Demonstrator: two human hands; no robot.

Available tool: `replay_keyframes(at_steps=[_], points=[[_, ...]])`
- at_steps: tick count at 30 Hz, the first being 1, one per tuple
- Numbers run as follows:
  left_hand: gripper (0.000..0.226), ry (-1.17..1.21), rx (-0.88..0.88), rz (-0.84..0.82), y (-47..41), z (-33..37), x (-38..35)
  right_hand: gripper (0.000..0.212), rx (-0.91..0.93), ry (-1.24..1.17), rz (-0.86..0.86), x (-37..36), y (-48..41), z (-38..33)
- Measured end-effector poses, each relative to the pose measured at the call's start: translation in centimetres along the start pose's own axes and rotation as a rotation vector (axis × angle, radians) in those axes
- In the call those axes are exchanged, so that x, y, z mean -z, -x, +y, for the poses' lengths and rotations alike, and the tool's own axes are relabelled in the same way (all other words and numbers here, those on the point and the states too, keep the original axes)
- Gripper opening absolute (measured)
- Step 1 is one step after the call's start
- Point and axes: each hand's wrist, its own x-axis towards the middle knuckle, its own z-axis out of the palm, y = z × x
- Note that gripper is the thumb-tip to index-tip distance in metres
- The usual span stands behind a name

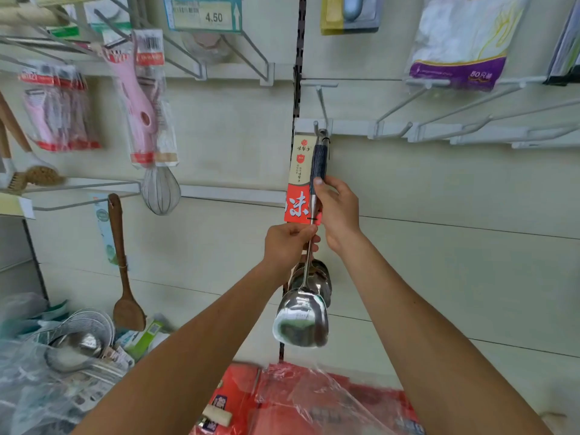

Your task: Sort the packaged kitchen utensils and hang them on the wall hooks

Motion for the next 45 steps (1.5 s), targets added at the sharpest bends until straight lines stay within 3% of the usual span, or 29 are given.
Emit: replay_keyframes(at_steps=[7,12,16,19,24,30,37,45], points=[[0.018,-0.006,0.026,0.016,-2.1,-0.6,-1.3,0.037,-0.014,0.117,0.013,0.4,-2.3,0.5],[0.014,-0.002,0.05,0.067,-2.1,-0.8,-0.9,0.032,0.014,0.18,0.061,0.7,-2.3,0.6],[0.037,-0.127,0.012,0.068,-1.0,-0.4,1.1,0.033,0.207,0.404,0.123,0.7,0.0,0.2],[0.052,-0.413,-0.153,0.065,1.8,0.8,4.2,0.033,0.391,0.528,0.03,-0.2,3.1,0.3],[0.065,-0.9,-0.414,0.139,7.2,2.6,14.0,0.05,0.515,0.73,-0.262,-4.8,8.7,0.8],[0.076,-1.349,-0.476,0.349,14.3,6.6,27.8,0.06,0.604,0.835,-0.477,-15.0,15.5,0.6],[0.078,-1.706,-0.292,0.566,26.0,11.7,43.7,0.066,0.675,0.749,-0.681,-29.4,26.0,1.6],[0.077,-1.838,-0.047,0.769,39.9,14.5,58.2,0.071,0.716,0.611,-0.88,-43.4,39.8,1.8]])
